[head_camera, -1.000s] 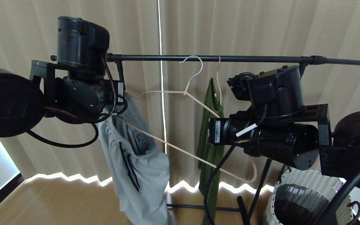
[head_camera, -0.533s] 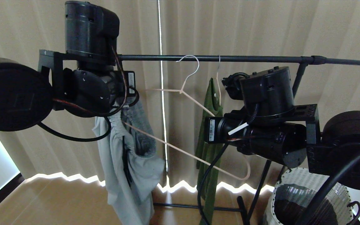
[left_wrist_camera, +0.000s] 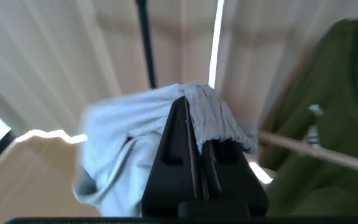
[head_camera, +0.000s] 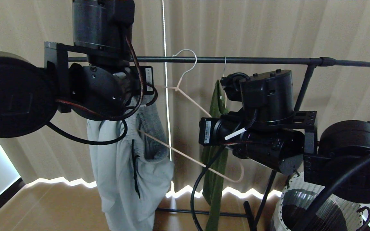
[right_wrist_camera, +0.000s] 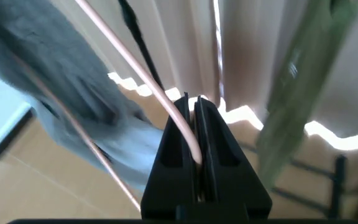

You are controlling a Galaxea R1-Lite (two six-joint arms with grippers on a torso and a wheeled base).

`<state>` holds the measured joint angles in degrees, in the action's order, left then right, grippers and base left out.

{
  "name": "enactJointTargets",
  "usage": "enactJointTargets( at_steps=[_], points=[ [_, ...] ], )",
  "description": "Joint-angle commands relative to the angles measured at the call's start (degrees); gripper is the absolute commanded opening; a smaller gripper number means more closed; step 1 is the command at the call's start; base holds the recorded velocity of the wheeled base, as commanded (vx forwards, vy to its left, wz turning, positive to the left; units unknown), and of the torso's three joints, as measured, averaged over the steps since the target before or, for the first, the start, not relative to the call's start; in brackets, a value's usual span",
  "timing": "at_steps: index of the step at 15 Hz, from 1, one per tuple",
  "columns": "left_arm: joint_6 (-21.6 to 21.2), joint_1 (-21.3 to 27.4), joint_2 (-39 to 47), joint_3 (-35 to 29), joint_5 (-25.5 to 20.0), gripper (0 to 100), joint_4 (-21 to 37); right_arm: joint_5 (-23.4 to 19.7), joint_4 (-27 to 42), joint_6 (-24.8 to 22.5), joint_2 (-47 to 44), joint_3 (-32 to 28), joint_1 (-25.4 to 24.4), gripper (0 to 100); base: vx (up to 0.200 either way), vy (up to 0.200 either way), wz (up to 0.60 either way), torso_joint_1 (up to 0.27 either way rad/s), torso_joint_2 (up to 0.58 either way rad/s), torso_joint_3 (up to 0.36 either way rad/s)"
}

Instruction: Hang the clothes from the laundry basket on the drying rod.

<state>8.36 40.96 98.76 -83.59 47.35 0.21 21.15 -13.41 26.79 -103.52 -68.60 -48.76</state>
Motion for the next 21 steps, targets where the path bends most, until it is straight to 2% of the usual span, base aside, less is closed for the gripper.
enactJointTargets(
  at_steps=[1,6,12,13,17,21],
  points=[
    [0.2,1.3,0.1,-0.4,0.0,0,0.1,-0.1,-0.5,-0.1,-0.2,-0.1,-0.6,0,0.0,0.0,0.0,0.0,0.0,0.0],
    [0.0,5.7,-1.8,1.1,-0.2,0,0.2,-1.1,-2.2,-4.1,-0.7,0.0,-0.6,0,0.0,0.0,0.0,0.0,0.0,0.0],
    [-3.0,6.0,-6.8,9.2,-0.7,0,0.0,-1.6,-2.3,-5.2,-0.6,-0.5,0.2,0,0.0,0.0,0.0,0.0,0.0,0.0],
    [-3.7,6.0,-7.7,11.5,-1.8,0,-0.2,-1.6,-4.7,-6.6,-0.6,-0.1,0.4,0,0.0,0.0,0.0,0.0,0.0,0.0],
    [-4.0,8.3,-9.0,14.1,-3.0,0,-0.4,-1.6,-7.5,-10.1,-0.4,0.7,1.3,0,0.0,0.0,0.0,0.0,0.0,0.0],
    [-4.0,8.3,-9.5,15.0,-3.0,0,-0.4,-1.6,-9.8,-11.2,-0.2,0.7,1.8,0,0.0,0.0,0.0,0.0,0.0,0.0]
  ],
)
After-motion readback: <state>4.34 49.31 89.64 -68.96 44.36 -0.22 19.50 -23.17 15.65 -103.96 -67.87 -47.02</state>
